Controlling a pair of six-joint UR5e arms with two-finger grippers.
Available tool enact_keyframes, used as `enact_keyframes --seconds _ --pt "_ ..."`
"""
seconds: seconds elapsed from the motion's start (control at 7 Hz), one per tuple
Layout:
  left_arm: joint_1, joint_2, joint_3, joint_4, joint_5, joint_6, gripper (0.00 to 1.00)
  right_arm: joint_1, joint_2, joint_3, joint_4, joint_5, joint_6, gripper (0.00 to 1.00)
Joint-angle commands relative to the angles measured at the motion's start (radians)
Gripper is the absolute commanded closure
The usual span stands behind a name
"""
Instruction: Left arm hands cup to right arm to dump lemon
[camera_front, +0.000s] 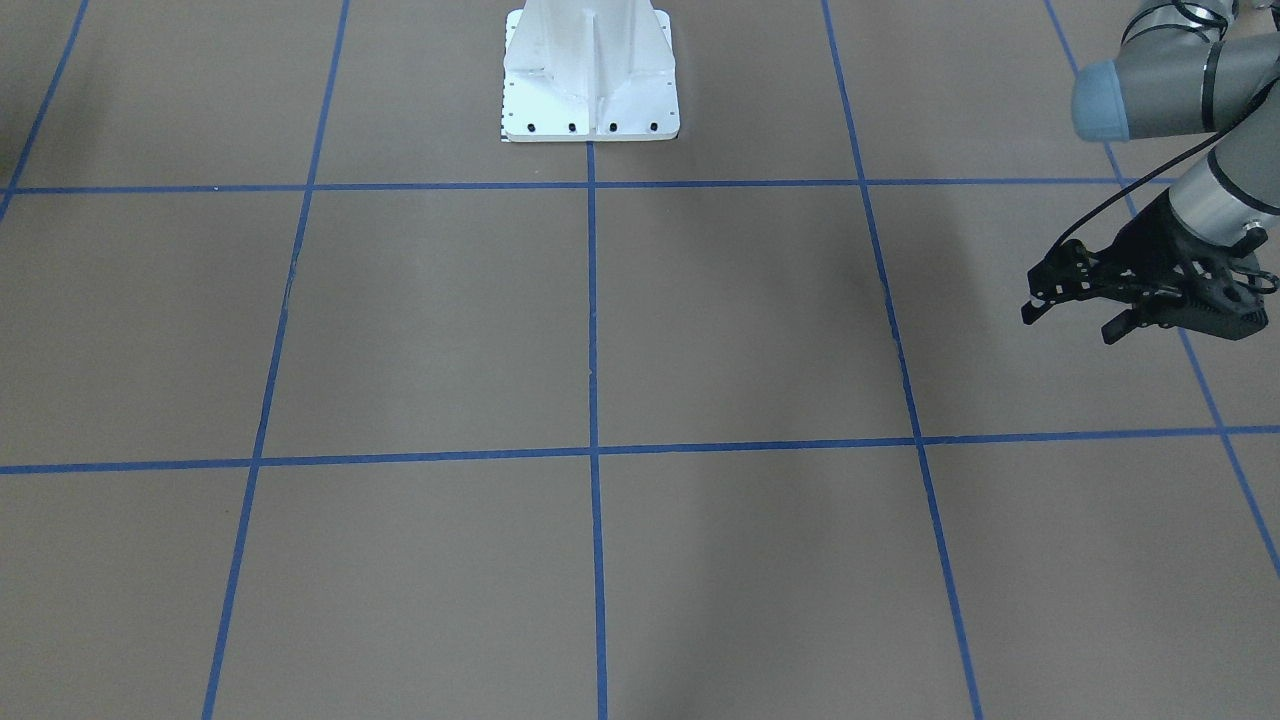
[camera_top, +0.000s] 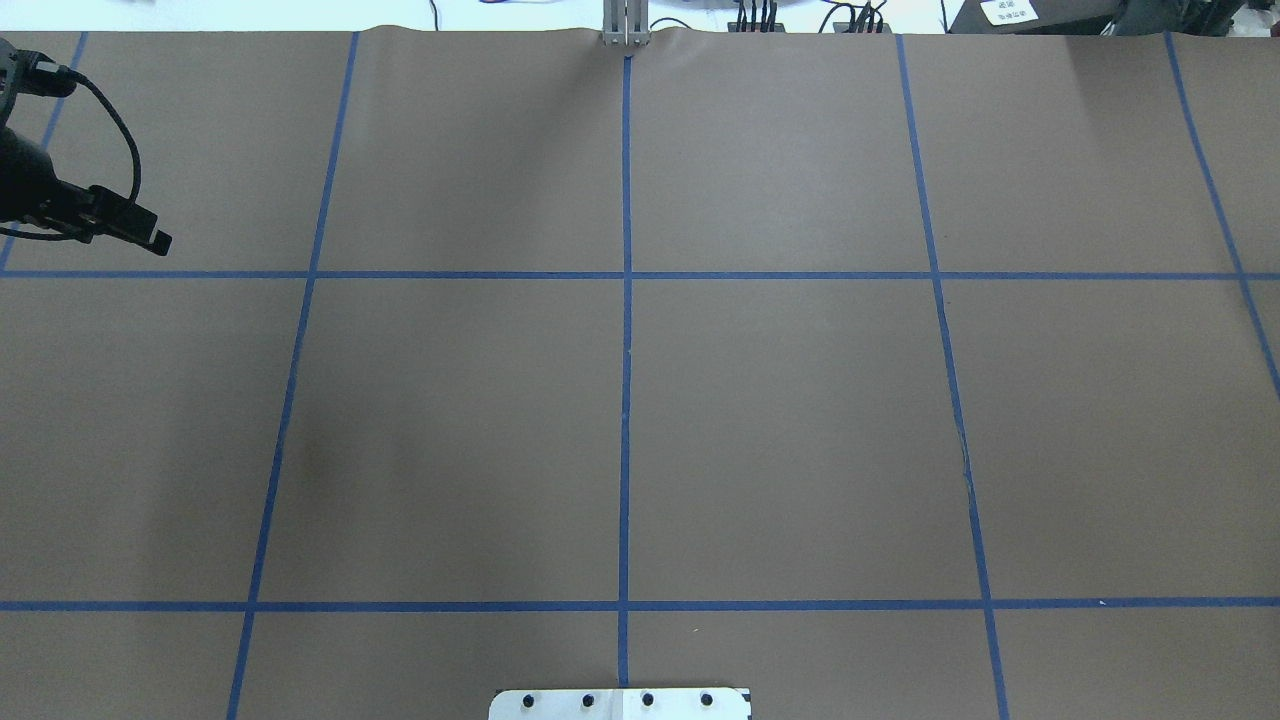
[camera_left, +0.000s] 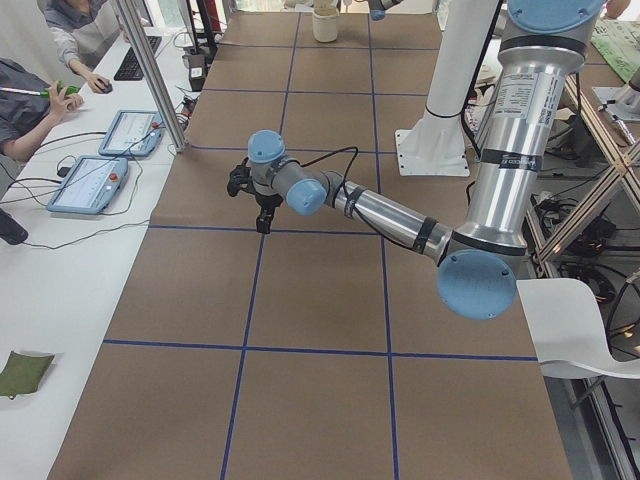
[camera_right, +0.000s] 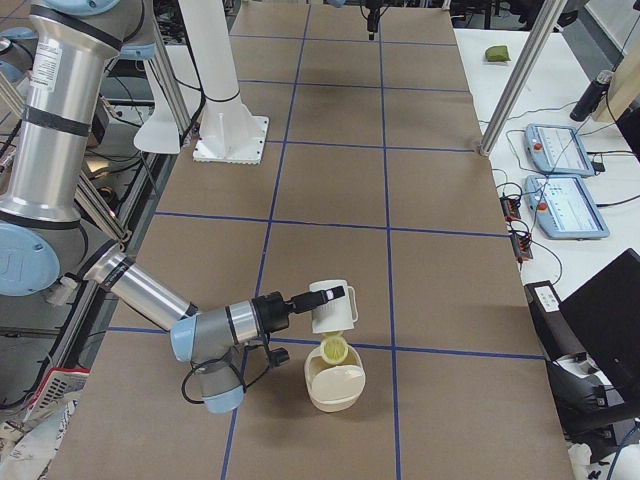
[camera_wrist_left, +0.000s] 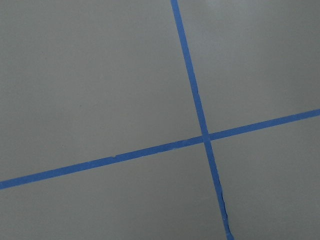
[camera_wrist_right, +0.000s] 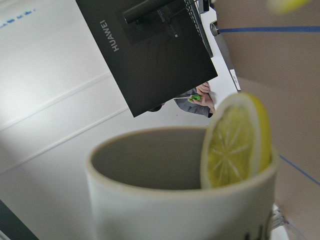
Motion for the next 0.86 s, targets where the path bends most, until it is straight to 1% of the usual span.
enact_keyframes --seconds 0.0,0.14,0.43,0.57,0.71 --pt "0.001 0.001 -0.008 0.0 -0.001 0.0 0.0 0.002 -0.006 -0.015 0.028 -0.088 0.207 0.93" --pt "0.001 0.001 -0.008 0.0 -0.001 0.0 0.0 0.002 -0.012 -0.015 0.028 -0.12 0.259 0.92" --pt "0.001 0.001 -0.011 0.0 -0.001 0.0 0.0 0.002 -0.012 -0.015 0.028 -0.122 0.269 0.92" --pt "-0.001 0.003 -0.015 0.002 -0.001 0.0 0.0 0.002 -0.009 -0.015 0.026 -0.122 0.255 0.92" --pt "-0.001 0.003 -0.017 0.002 -0.001 -0.002 0.0 0.0 0.002 -0.005 0.025 -0.105 0.191 0.91"
